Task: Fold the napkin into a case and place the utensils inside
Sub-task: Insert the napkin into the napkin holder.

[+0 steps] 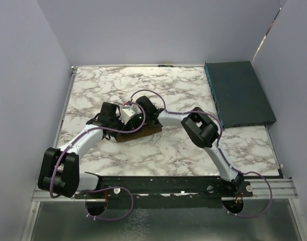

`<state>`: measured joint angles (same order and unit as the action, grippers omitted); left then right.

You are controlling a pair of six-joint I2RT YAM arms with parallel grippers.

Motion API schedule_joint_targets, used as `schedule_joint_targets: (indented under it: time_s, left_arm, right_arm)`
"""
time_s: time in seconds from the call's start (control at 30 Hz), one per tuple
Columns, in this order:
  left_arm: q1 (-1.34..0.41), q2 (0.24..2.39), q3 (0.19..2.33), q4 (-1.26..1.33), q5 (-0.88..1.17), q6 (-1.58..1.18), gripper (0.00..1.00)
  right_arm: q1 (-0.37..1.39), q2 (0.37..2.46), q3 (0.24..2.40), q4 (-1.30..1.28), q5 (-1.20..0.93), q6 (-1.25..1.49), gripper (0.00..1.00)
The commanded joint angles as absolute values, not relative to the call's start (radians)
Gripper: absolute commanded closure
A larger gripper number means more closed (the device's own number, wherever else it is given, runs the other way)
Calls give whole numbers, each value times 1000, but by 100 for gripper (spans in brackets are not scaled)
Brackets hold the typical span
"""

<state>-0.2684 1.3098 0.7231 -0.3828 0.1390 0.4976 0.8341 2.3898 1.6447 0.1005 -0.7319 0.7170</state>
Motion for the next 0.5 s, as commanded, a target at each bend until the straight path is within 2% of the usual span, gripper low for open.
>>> schedule_joint_targets:
  time_s: [0.0, 0.3, 0.47]
  left_arm:
    - [-264, 1324, 719, -374, 173, 500, 87]
    - [-264, 1297, 708, -388, 176, 540, 95]
    - [-265, 1291, 693, -421, 227, 576, 96]
  right_arm:
    - [850, 2443, 1701, 24, -736, 722, 83]
    - [851, 2390, 1639, -99, -474, 673, 81]
    - [852, 2388, 1642, -102, -433, 686, 81]
